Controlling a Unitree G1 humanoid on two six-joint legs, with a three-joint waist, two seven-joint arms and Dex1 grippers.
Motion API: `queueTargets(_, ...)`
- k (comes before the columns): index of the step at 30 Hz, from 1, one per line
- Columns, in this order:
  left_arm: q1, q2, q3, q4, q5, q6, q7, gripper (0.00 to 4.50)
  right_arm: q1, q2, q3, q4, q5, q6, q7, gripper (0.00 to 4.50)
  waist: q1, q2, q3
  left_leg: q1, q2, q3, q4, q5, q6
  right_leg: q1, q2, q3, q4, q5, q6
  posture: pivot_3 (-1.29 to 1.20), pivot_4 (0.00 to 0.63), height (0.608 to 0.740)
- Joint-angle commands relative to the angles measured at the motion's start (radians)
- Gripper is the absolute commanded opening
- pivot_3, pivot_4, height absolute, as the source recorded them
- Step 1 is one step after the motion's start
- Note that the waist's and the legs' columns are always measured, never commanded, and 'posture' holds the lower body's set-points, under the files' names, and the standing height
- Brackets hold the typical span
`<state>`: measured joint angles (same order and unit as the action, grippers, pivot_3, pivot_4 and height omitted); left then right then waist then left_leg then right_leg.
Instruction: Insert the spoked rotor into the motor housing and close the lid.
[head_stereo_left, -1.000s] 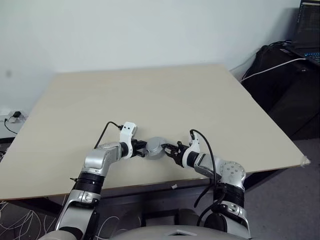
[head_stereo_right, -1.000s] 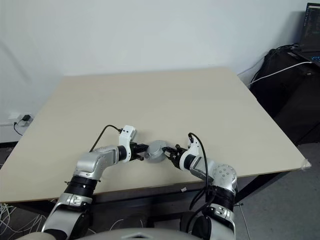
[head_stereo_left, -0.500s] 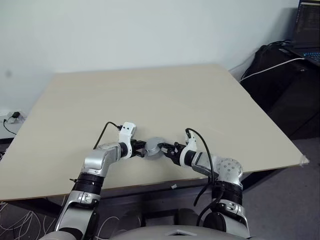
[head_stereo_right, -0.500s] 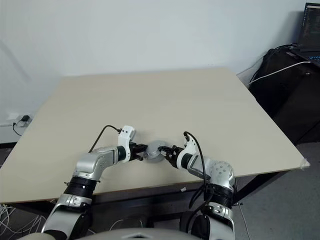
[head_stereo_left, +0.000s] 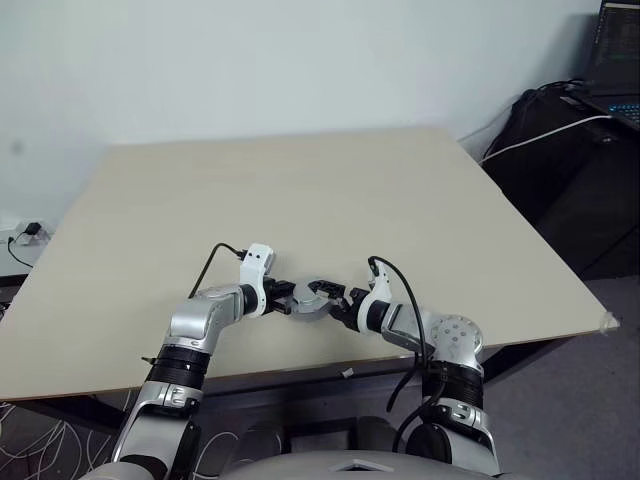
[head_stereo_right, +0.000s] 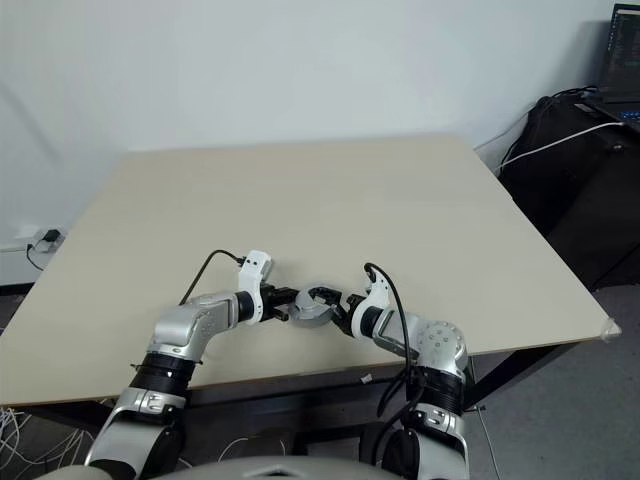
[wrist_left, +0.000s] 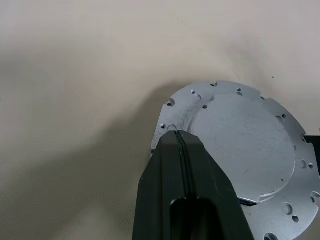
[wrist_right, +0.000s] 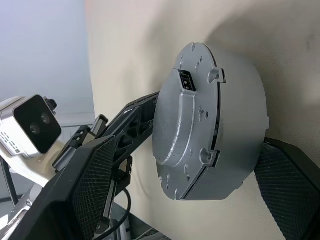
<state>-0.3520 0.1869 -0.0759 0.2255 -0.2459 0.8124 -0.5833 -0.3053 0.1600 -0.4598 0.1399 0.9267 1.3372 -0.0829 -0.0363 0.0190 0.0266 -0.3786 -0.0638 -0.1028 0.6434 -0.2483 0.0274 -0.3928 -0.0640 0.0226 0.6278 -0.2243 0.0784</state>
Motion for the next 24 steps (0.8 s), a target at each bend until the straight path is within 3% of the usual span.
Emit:
queueTargets(1,0.002,-0.028,-0.047,-0.011,-0.020,0.011,-0.029,0.00,0.025,0.138,0.059,-0.020,0.073,0.001,0.066,4.44,0.000,0.000,0.000,0.000,0.000,0.000,0.000,0.000,0.000,0.000,0.000,0.000,0.000,0.000,0.000,0.00,0.000,0.740)
queueTargets(9,-0.001,-0.030,-0.045,-0.007,-0.018,0.009,-0.031,0.00,0.019,0.126,0.099,-0.029,0.078,0.042,0.121,4.44,-0.002,0.001,0.001,0.000,0.001,0.000,0.000,0.000,0.000,-0.001,0.001,0.000,0.000,0.000,0.000,0.00,0.000,0.740)
queueTargets(24,0.001,-0.034,-0.044,-0.007,-0.010,0.010,-0.038,0.00,0.017,0.170,0.047,0.002,0.015,-0.091,0.005,4.44,0.006,0.001,0.001,0.000,0.000,0.001,-0.001,0.000,-0.001,-0.001,0.001,0.001,0.000,0.000,-0.001,0.00,0.000,0.740)
